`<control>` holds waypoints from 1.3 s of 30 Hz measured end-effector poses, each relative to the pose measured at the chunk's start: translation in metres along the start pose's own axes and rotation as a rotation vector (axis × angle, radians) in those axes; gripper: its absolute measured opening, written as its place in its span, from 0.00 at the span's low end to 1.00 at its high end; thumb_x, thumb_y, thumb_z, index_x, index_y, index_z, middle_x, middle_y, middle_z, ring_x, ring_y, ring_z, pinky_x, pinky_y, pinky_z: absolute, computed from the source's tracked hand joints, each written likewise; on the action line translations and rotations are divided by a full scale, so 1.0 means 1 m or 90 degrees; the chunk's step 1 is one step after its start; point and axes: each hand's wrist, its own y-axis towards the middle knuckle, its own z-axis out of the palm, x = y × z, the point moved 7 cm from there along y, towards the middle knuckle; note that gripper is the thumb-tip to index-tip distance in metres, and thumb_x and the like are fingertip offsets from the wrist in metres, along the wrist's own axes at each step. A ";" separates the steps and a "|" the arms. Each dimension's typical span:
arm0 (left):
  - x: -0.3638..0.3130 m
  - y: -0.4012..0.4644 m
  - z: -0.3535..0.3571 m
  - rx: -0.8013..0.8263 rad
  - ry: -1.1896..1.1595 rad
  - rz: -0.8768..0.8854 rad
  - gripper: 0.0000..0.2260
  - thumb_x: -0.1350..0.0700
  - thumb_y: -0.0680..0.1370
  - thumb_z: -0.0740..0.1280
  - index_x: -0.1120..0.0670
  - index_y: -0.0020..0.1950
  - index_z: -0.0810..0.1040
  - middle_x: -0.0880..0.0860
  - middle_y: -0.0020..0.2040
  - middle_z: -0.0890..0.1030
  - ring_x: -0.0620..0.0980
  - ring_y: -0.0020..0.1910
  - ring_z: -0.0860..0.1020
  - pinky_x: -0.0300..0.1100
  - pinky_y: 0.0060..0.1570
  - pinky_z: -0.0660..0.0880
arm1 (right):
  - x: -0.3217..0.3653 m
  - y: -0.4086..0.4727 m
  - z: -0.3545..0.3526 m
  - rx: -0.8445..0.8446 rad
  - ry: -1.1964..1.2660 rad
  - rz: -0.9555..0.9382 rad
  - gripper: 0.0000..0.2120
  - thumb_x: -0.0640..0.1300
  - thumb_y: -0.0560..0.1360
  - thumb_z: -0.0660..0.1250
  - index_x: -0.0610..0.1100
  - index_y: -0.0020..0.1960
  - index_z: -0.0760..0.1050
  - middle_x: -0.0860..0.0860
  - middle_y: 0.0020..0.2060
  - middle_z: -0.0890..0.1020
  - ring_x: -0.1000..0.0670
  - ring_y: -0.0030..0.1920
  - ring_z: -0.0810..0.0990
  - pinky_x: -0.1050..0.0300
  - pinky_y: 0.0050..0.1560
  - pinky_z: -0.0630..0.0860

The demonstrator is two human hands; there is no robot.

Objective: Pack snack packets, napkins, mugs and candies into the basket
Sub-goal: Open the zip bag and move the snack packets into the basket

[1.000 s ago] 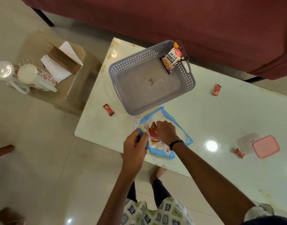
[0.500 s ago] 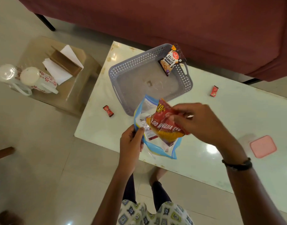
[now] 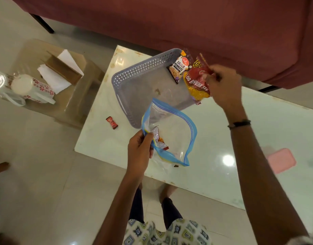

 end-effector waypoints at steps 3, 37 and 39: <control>0.001 0.002 0.003 0.001 0.003 -0.007 0.14 0.63 0.78 0.62 0.59 0.33 0.66 0.47 0.20 0.67 0.42 0.20 0.63 0.32 0.22 0.63 | -0.036 0.023 0.048 0.049 -0.082 0.042 0.12 0.47 0.76 0.65 0.43 0.56 0.79 0.43 0.52 0.83 0.42 0.53 0.80 0.55 0.48 0.73; 0.002 -0.004 -0.008 -0.010 0.001 -0.040 0.14 0.63 0.79 0.61 0.59 0.33 0.65 0.48 0.23 0.66 0.44 0.22 0.62 0.33 0.22 0.62 | 0.031 -0.023 0.040 0.177 0.068 -0.043 0.05 0.39 0.74 0.67 0.43 0.48 0.80 0.51 0.39 0.82 0.65 0.36 0.77 0.75 0.41 0.72; 0.005 -0.008 -0.012 -0.014 0.003 -0.043 0.14 0.63 0.79 0.61 0.61 0.33 0.65 0.48 0.23 0.65 0.43 0.21 0.62 0.34 0.22 0.61 | 0.060 -0.060 0.048 0.319 0.089 -0.043 0.04 0.37 0.74 0.67 0.43 0.45 0.80 0.53 0.35 0.81 0.63 0.34 0.77 0.75 0.39 0.71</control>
